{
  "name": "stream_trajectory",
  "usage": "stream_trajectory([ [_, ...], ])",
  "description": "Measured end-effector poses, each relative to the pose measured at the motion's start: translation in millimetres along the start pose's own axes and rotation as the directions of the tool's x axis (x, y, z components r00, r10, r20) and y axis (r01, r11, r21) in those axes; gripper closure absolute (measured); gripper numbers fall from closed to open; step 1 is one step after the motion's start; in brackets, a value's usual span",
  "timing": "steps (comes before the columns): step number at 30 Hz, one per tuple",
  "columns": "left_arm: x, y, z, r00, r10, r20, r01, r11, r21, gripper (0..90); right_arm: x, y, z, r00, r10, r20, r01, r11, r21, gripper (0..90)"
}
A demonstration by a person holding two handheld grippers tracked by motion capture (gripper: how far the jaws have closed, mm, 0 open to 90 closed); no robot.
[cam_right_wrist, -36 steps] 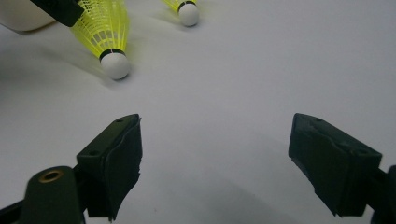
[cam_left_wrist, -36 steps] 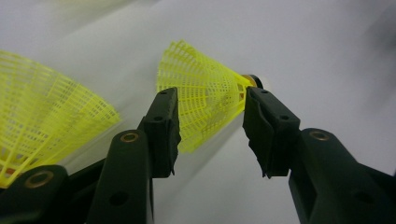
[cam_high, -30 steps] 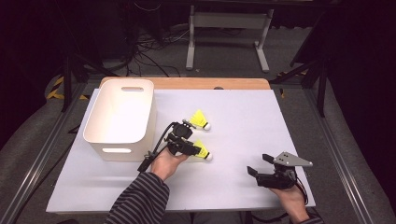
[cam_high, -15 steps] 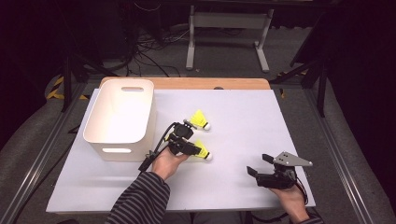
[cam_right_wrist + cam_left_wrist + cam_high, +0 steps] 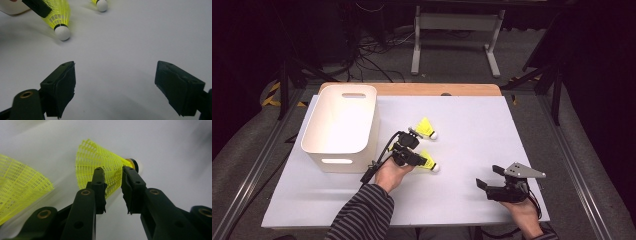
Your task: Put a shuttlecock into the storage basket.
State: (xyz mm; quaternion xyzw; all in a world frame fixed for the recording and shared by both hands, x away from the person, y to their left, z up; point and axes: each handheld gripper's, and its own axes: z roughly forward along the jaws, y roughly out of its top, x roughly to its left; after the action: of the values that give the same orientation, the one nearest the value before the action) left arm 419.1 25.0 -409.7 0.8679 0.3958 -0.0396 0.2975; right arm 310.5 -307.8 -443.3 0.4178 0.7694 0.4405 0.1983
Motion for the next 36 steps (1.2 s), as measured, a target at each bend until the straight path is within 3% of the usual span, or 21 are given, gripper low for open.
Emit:
stream_trajectory([
  [11, -1.2, -0.9, -0.9, 0.9996, 0.027, -0.003, -0.027, 0.9994, 0.023, 83.4, 0.1, -0.1, -0.2, 1.0, 0.001, 0.0, -0.001, 1.0, 0.003, 17.8],
  [17, -4.0, -3.1, -3.4, 0.9983, 0.055, 0.02, -0.056, 0.9971, 0.052, 88.1, 0.0, 0.0, 0.1, 1.0, 0.0, 0.0, 0.0, 1.0, 0.003, 17.8],
  [36, -16.3, -5.2, -7.5, 0.9937, 0.092, 0.064, -0.094, 0.995, 0.032, 89.2, 0.1, 0.0, -0.4, 1.0, -0.004, 0.006, 0.004, 1.0, 0.0, 17.8],
])
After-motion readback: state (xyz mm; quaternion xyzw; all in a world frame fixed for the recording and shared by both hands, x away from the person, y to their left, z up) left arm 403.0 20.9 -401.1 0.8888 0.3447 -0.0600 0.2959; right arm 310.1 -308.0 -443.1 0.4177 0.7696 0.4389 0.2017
